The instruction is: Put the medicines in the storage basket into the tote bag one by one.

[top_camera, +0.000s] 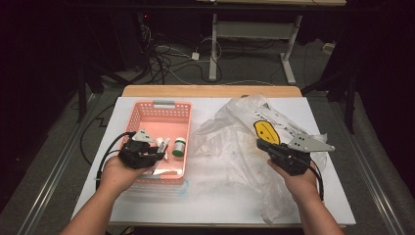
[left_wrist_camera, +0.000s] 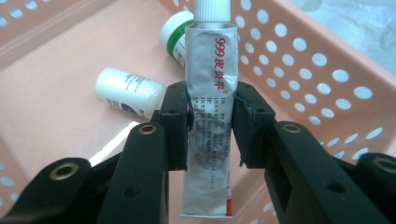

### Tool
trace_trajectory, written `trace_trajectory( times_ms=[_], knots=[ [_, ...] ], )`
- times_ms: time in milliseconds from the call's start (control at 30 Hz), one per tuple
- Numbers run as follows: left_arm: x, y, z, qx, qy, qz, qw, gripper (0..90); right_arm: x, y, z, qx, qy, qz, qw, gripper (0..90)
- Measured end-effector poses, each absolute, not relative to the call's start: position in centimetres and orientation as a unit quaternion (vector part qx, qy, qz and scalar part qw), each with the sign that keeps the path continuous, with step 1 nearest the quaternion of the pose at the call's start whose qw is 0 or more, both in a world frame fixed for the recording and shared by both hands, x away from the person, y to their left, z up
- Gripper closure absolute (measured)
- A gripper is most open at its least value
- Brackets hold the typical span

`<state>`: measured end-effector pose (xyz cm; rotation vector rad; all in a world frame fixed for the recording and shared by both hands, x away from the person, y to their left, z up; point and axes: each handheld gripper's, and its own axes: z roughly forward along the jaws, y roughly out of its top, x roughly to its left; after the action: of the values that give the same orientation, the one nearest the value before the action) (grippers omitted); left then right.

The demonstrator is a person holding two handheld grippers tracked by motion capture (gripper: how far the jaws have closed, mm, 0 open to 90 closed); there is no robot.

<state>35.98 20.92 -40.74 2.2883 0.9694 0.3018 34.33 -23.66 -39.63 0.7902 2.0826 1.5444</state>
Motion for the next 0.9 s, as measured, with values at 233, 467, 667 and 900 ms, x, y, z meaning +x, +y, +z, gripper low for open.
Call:
trace_trajectory(
  times_ms=[233,467,667,900],
  knots=[
    [35.3,21.2,-40.6,0.852,0.374,0.128,0.343,66.9,34.3,-23.7,-39.6,0.285,0.75,0.556,0.216,90.0],
    [34.8,21.3,-40.6,0.832,0.385,0.131,0.378,66.9,34.3,-23.8,-39.6,0.286,0.749,0.557,0.219,90.0],
    [34.2,21.3,-40.1,0.82,0.385,0.133,0.402,66.9,34.4,-24.0,-39.7,0.288,0.747,0.556,0.221,90.0],
    [33.4,20.5,-39.2,0.815,0.373,0.138,0.422,66.9,34.5,-24.0,-39.7,0.289,0.747,0.556,0.222,90.0]
  ],
)
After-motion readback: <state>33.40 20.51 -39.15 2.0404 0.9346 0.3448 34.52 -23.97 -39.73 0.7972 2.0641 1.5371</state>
